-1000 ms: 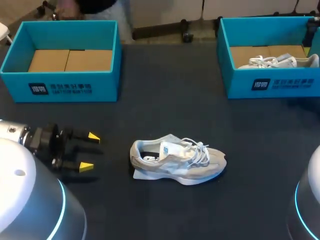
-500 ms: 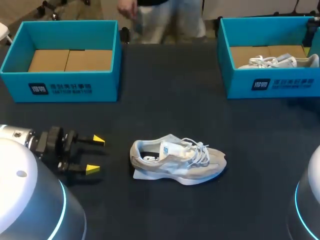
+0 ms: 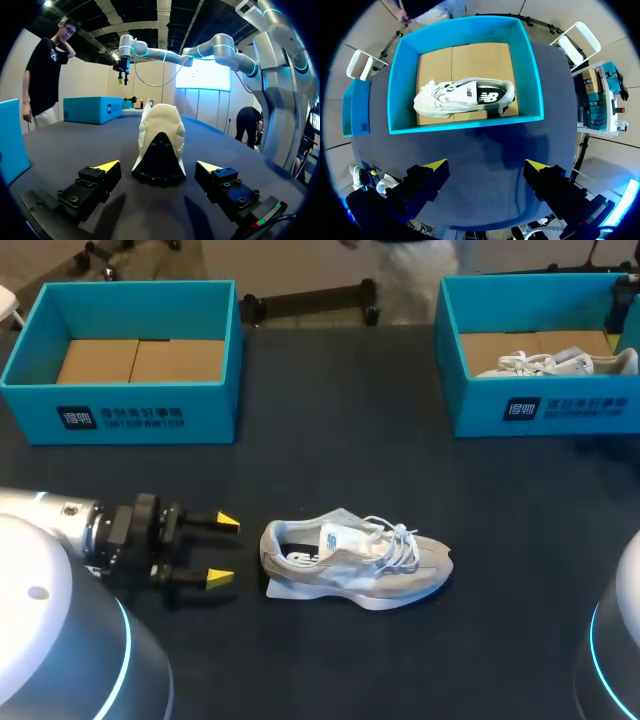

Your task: Take the shoe out of the shoebox, open the shoe tongue, remove and reinsert the insole, then place the shoe into the shoebox

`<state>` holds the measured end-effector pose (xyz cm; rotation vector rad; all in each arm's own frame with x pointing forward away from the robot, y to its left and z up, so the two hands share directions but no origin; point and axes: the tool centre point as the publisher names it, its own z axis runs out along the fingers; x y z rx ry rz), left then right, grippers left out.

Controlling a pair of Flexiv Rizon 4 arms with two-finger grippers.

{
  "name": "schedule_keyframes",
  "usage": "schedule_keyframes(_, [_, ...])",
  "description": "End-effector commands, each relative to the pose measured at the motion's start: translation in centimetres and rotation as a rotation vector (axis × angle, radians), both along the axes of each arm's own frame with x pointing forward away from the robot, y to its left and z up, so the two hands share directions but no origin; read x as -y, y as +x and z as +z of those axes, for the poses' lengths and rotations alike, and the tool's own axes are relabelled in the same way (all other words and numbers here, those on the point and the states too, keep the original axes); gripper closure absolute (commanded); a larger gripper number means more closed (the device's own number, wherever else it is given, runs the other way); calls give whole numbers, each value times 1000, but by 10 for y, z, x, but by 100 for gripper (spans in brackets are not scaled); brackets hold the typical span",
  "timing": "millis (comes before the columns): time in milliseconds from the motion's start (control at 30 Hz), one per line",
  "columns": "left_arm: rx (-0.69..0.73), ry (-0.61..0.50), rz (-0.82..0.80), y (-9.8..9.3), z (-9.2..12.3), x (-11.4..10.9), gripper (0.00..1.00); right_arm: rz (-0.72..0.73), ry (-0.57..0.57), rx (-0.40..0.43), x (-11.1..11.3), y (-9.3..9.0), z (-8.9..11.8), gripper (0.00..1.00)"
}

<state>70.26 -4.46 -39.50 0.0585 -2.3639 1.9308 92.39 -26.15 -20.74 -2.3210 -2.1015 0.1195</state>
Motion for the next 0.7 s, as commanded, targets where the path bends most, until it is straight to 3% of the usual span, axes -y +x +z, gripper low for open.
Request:
schedule_keyframes(33, [-22, -4, 19, 3, -3, 12, 0, -1, -2, 0, 0, 0, 0, 0])
schedule_keyframes(700, [-29, 16, 7, 1, -18, 47, 0, -1, -2, 0, 0, 0, 0, 0])
